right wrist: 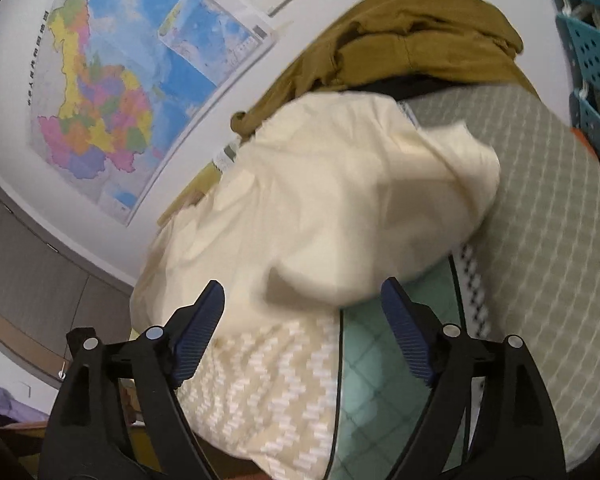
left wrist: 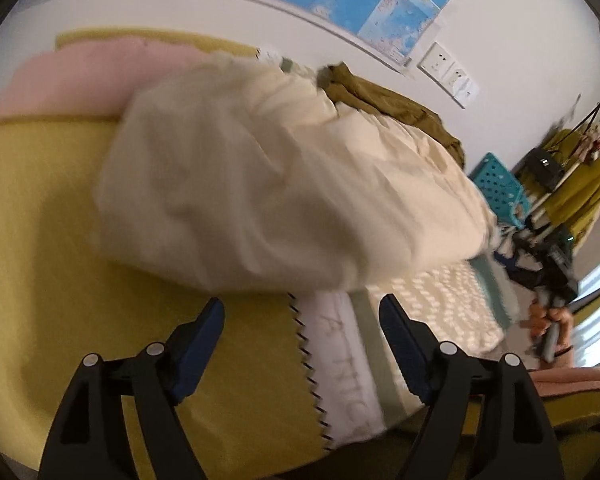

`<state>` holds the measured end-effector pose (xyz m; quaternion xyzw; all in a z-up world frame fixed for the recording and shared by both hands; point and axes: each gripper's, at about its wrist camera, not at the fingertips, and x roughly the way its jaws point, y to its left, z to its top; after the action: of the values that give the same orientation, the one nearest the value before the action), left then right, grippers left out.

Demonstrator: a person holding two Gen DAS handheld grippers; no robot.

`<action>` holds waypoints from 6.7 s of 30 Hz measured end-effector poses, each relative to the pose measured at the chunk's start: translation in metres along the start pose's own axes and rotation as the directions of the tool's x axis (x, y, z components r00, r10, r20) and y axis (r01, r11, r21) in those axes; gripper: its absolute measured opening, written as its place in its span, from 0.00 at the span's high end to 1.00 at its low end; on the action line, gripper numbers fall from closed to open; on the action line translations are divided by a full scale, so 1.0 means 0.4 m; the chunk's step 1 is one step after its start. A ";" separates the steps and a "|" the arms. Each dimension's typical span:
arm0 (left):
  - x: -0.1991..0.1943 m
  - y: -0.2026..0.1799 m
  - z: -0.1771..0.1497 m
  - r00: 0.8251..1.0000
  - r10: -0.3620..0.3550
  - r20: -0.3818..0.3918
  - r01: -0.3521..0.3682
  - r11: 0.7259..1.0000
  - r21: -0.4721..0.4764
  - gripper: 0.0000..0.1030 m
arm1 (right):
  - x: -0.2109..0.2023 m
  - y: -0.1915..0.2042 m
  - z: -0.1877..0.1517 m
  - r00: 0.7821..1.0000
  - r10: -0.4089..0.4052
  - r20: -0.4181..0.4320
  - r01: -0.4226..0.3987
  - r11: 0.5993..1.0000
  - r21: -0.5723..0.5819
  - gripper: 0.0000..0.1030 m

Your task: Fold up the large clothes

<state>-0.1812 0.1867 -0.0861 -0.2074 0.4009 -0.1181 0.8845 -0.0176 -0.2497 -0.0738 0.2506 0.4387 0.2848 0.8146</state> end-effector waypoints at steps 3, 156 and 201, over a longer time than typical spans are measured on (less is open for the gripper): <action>0.025 -0.001 -0.005 1.000 -0.008 -0.022 0.008 1.000 -0.025 0.26 | 0.010 -0.012 -0.023 1.000 0.006 -0.030 -0.005 1.000 0.031 0.20; -0.200 0.901 0.575 0.690 0.712 0.133 -0.581 0.653 -0.486 0.56 | 0.980 0.736 0.141 0.824 0.200 -0.529 -0.373 0.896 -0.242 0.85; -0.005 0.380 0.435 0.763 0.566 0.313 -0.577 0.814 -0.065 0.10 | 0.926 0.851 0.116 0.946 0.005 -0.324 -0.212 0.764 -0.609 0.39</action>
<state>-0.0440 0.3696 -0.0517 -0.0762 0.2950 0.1846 0.9344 0.1068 0.2387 -0.0387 -0.0615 0.4204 0.4986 0.7556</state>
